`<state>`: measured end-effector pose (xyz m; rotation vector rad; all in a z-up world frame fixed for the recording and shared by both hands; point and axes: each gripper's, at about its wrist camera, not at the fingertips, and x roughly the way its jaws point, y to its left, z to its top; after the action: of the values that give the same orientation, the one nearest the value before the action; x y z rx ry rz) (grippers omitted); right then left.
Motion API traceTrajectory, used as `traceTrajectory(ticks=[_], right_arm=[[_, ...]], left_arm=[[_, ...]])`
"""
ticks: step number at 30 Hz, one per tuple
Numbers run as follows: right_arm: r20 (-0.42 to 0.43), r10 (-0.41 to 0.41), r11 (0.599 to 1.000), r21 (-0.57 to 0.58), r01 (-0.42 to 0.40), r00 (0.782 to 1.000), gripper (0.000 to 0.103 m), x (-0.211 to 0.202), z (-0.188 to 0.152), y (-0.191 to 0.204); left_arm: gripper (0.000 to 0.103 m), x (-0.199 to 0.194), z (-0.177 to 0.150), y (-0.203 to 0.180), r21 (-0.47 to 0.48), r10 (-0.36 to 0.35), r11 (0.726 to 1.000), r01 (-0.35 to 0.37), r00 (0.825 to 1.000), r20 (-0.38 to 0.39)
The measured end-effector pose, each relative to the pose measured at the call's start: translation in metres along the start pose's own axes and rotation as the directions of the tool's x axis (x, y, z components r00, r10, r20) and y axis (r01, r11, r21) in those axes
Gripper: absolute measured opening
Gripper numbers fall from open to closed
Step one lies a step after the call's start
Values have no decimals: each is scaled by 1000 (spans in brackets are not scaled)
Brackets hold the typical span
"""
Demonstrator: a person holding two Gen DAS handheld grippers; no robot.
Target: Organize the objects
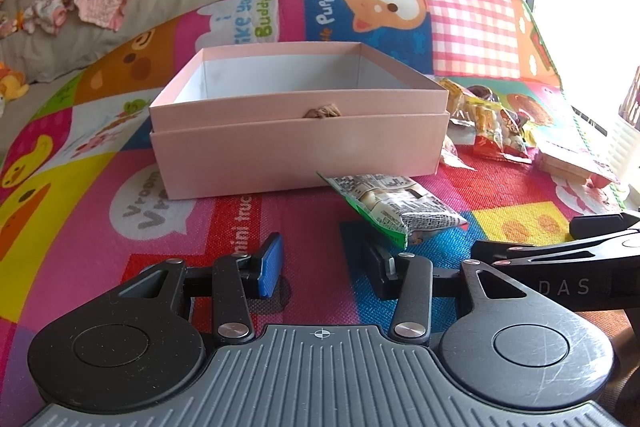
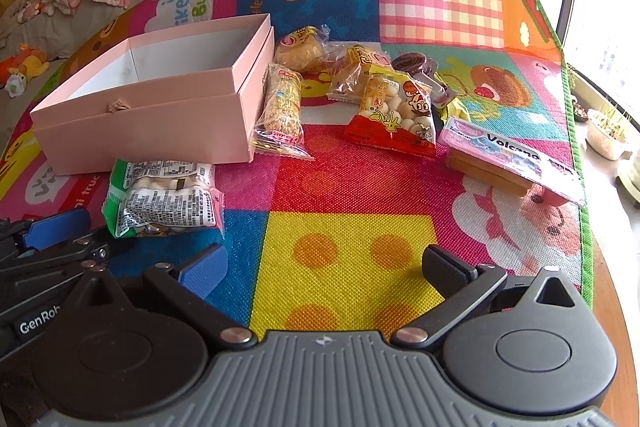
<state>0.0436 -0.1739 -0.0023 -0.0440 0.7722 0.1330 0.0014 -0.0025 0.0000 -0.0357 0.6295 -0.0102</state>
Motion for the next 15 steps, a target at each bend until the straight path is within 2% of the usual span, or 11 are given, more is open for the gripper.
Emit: traceTrajectory(ticks=[5, 15], right_arm=[[-33, -13, 1000, -1, 13, 999, 103, 3, 4, 2], [-42, -1, 1000, -16, 0, 999, 103, 3, 5, 1]], left_arm=[[49, -1, 0, 1, -7, -2, 1000, 2, 1000, 1], [49, -1, 0, 0, -2, 0, 1000, 0, 1000, -2]])
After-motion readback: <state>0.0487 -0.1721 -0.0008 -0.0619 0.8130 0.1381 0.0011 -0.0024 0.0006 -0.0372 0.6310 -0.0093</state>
